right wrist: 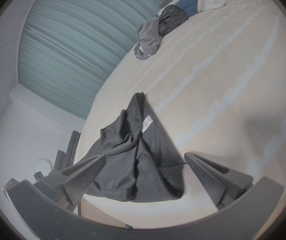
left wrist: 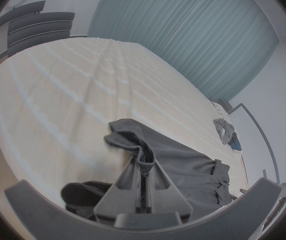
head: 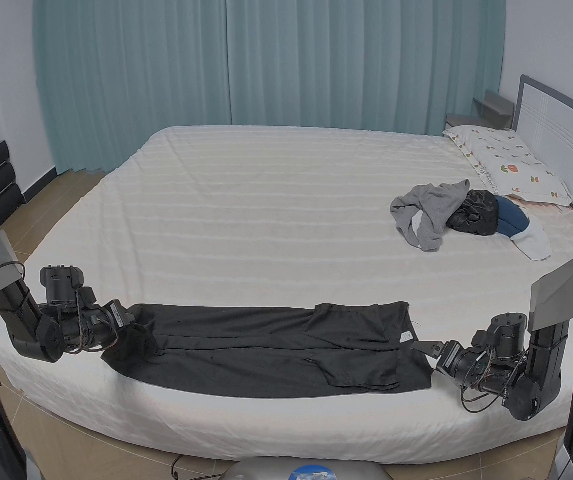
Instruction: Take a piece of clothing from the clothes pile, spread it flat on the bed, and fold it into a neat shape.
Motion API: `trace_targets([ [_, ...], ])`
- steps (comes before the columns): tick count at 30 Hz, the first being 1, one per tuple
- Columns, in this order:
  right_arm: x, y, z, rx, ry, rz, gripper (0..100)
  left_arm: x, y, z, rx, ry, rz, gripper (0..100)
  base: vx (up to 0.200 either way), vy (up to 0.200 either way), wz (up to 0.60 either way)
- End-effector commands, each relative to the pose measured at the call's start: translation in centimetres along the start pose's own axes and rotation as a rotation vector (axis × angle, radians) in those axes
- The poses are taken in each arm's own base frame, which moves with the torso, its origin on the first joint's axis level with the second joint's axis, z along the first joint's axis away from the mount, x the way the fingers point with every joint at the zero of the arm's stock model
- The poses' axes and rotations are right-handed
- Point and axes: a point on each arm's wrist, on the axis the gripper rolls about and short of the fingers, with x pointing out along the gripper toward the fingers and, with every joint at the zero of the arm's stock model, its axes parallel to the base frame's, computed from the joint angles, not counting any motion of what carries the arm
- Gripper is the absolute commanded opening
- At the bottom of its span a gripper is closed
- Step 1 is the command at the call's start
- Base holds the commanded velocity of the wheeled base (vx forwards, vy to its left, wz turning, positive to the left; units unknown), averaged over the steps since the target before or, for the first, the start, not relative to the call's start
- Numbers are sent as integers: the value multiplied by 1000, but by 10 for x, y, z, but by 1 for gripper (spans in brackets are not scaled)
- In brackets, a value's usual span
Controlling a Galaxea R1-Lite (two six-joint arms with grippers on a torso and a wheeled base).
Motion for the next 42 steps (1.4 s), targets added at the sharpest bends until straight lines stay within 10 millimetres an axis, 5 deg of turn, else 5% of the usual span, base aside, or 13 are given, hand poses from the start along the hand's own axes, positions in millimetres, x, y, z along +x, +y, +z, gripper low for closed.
trace_targets([
  [1,0,1,1,-2,-3,4,100,-11,-22,1,40,-20,-47,0,0,-200,0],
  [6,1,2,1,-3,-7,9,100,-16,-41,0,70,-36,-45,0,0,-200,0],
  [15,1,2,1,-4,-6,9,100,-22,-113,-18,192,12,-98,0,0,-200,0],
  [21,0,3,2,-5,-9,13,100,-15,-148,-23,236,54,-130,0,0,-200,0],
  [32,0,3,2,-5,-8,12,100,15,-213,-60,341,130,-135,0,0,-200,0],
  [42,0,2,1,-4,-7,11,100,43,-234,-90,398,144,-75,0,0,-40,0],
])
